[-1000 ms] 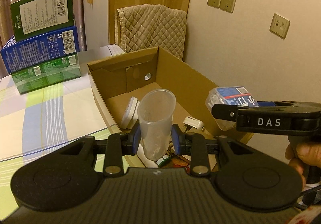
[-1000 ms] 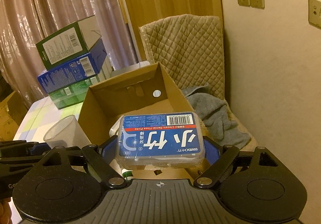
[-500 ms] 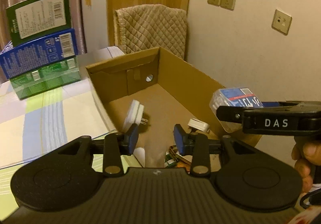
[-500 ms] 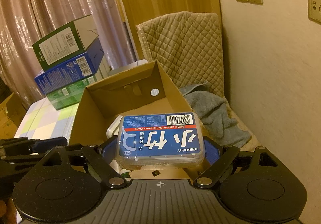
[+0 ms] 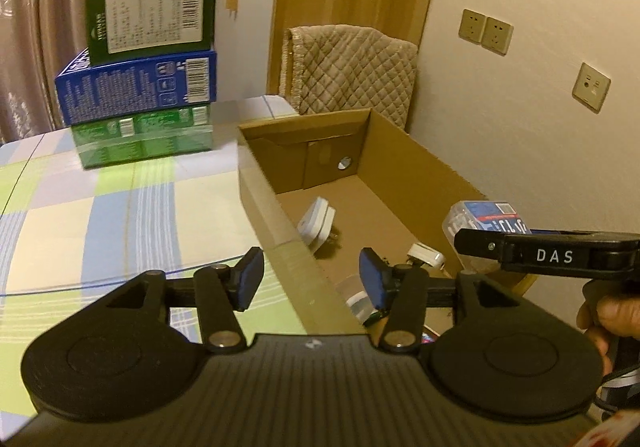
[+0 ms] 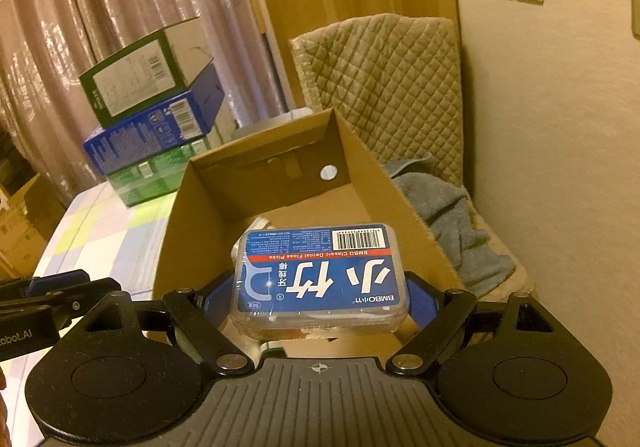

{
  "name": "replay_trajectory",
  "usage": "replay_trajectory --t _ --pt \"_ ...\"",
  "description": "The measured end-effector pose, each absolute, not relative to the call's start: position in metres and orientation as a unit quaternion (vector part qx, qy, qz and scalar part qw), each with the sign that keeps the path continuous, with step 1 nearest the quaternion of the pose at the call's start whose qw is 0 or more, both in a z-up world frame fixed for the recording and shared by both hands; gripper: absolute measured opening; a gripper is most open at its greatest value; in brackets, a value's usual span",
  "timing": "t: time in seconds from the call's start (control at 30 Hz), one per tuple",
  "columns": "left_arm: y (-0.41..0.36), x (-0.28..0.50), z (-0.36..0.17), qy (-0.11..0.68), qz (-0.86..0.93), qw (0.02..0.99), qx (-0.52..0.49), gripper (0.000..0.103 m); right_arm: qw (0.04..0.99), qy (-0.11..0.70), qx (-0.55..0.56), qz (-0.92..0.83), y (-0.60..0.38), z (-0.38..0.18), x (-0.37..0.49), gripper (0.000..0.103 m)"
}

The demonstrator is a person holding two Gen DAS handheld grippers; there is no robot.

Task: Organize rigid objects
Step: 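Open the left gripper to drop the cup while the right gripper releases the floss box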

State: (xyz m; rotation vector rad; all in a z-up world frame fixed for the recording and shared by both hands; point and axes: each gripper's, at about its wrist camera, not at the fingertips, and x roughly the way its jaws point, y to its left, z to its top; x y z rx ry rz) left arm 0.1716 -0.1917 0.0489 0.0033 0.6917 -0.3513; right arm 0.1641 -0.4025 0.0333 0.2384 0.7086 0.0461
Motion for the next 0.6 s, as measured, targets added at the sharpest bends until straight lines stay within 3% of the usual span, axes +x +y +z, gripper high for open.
replay_trajectory --t 0.43,0.6 --pt "-0.188 0.164 0.046 0.340 -0.164 0.926 -0.004 0.055 0.930 0.350 0.111 0.037 -0.391 0.032 0.169 0.083" --pt "-0.187 0.161 0.046 0.341 -0.163 0.926 -0.006 0.062 0.932 0.340 0.120 0.036 -0.391 0.035 0.170 0.084"
